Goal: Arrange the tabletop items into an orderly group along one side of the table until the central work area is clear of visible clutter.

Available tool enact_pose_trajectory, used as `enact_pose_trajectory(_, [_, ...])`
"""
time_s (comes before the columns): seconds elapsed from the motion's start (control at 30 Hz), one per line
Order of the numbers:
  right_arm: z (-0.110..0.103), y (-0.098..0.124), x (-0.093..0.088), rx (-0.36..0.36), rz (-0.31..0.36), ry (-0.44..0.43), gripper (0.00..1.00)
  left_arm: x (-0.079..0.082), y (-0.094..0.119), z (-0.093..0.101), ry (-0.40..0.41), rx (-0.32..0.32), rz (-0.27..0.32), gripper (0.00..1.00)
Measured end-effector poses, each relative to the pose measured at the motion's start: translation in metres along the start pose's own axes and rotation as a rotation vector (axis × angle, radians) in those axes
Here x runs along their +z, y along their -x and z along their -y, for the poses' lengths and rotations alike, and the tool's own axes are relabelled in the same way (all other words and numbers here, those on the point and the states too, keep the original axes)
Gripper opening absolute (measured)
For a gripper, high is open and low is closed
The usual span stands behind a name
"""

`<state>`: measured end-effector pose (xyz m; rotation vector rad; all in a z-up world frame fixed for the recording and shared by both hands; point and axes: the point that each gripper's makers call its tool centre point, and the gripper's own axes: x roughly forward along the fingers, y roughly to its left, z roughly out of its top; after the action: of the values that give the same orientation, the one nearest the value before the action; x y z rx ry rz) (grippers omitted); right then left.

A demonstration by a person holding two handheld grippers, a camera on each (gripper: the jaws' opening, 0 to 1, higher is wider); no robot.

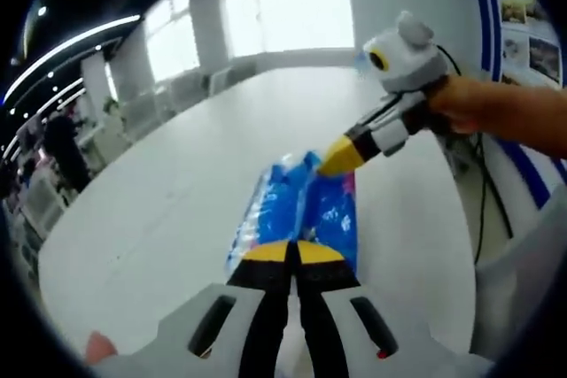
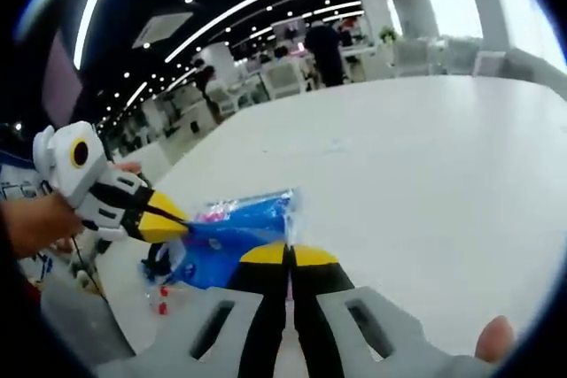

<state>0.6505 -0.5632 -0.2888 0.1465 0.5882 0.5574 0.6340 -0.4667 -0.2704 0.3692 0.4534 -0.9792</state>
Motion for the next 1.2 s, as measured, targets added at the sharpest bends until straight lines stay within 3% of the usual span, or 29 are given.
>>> enact_pose_trajectory(0.13, [0.009,0.001,-0.001,-0.012,0.005,-0.012,0.01,0.004,-0.011,-0.002,0.065,-0.003,0.035,0.0])
enact_pose_trajectory(0.5, [0.032,-0.006,-0.009,-0.052,0.003,-0.026,0.01,-0.002,-0.039,-0.005,0.09,0.002,0.059,0.0])
enact_pose_trajectory(1.0, [0.061,-0.03,-0.037,-0.095,-0.035,-0.025,0.01,-0.027,-0.076,-0.01,0.124,-0.013,0.029,0.0])
enact_pose_trajectory(1.2, [0.064,-0.034,-0.047,-0.106,-0.056,-0.029,0.01,-0.036,-0.084,-0.007,0.094,-0.024,0.008,0.0])
